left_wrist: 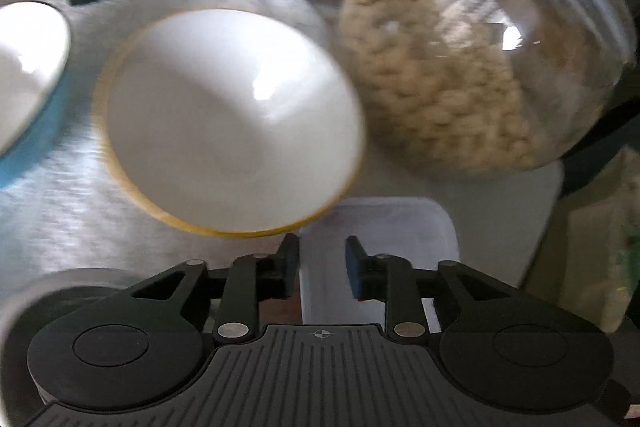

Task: Organize plates and bowls
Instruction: 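Reach both tools forward toward the stainless steel bowl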

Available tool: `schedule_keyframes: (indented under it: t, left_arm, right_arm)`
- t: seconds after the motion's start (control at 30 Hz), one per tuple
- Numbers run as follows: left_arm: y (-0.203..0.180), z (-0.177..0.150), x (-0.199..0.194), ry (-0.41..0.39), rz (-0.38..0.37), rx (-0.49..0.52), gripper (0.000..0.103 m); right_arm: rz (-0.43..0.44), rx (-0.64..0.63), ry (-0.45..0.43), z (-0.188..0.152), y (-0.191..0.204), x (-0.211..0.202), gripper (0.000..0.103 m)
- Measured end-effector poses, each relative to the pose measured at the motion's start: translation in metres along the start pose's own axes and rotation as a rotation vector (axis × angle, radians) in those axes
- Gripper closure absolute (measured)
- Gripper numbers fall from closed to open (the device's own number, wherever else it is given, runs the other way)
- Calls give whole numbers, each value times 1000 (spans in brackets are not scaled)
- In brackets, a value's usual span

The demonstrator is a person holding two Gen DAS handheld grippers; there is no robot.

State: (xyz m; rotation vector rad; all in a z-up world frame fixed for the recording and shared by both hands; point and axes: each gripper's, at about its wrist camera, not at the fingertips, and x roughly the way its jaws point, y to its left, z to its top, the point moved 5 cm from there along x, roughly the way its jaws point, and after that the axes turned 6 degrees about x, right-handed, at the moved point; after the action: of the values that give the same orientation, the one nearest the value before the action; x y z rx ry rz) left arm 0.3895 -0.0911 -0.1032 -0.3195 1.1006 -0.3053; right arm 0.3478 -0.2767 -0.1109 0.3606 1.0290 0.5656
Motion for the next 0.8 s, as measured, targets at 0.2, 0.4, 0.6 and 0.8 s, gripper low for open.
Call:
schedule_keyframes:
  t: [0.2,0.4,0.6,0.8]
  left_arm:
    - [-28,-3,25,31,-113,19,75]
    - [-18,-10,-35,-128,-141,46,76]
    - [32,-41,-142,-393,0,7,75]
    - [98,-91,-173,-417,188,-122,75]
  right_arm:
    - [-153,82,-69,16,-48,-9,29]
    - [-394,-88,-242,11,-32,-19,23]
    - [-233,-178,-326,10,35,-38,11]
    - [-9,-78,-70,-15,83,28,9]
